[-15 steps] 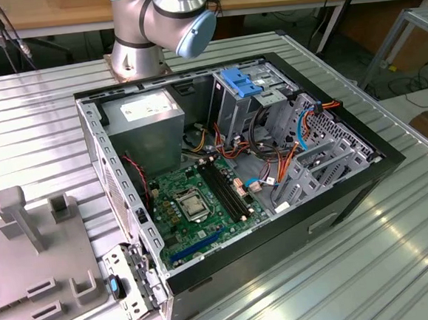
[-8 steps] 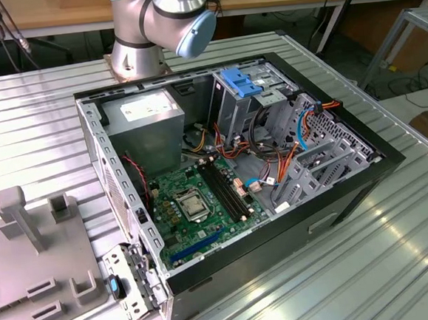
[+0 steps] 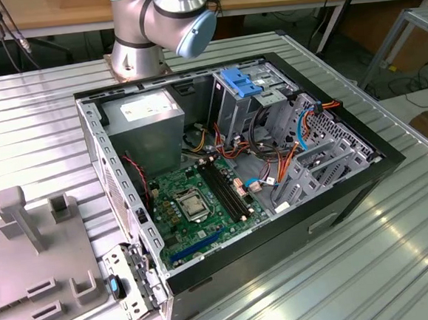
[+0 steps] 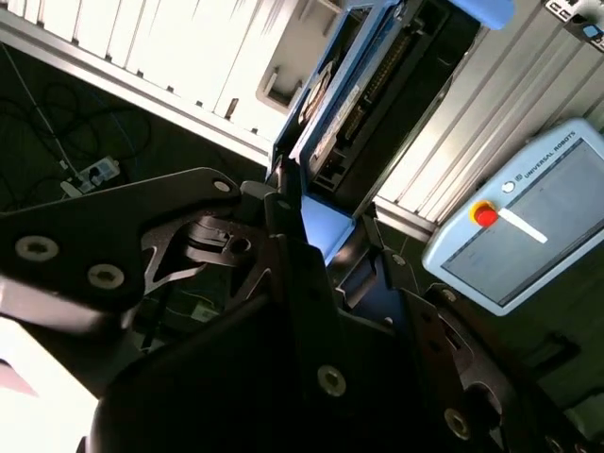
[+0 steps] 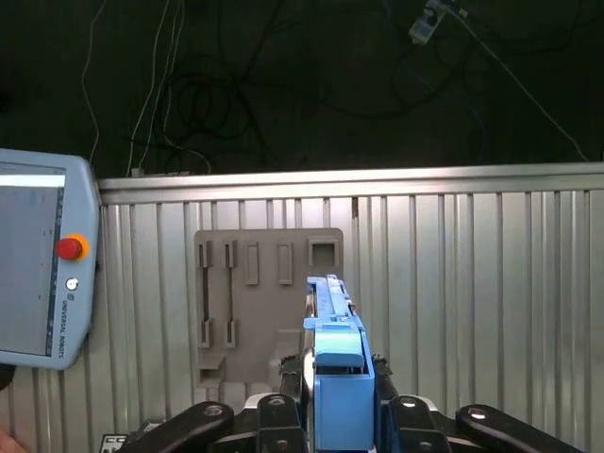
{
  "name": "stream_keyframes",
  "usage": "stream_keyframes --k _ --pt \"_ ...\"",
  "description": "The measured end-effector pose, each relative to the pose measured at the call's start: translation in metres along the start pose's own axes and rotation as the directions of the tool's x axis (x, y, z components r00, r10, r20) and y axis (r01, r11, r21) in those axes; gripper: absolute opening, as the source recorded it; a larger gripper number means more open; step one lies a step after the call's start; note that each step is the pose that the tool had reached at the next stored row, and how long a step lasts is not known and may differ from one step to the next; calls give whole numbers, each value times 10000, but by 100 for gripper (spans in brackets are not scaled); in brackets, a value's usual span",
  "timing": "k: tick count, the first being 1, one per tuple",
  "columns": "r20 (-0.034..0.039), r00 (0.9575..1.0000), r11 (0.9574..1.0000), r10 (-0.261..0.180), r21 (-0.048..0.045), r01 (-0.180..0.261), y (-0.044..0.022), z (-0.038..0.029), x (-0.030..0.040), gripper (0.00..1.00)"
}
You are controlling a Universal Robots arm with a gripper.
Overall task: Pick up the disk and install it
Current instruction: 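Pick up the disk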
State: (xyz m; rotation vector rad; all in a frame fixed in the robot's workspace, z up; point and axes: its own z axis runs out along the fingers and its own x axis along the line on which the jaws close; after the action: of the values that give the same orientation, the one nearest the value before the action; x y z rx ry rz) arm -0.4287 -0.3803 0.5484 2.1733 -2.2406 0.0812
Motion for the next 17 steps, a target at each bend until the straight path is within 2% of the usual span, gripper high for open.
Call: stream_keyframes --k 9,10,12,17 --pt "1 10000 10000 -1 1 1 -470 24 -15 37" --pt "0 10000 10000 -1 0 1 -574 28 -19 37" --pt "0 10000 10000 -1 0 1 -716 35 -23 37" --pt "0 10000 10000 -1 0 1 -932 42 -30 37"
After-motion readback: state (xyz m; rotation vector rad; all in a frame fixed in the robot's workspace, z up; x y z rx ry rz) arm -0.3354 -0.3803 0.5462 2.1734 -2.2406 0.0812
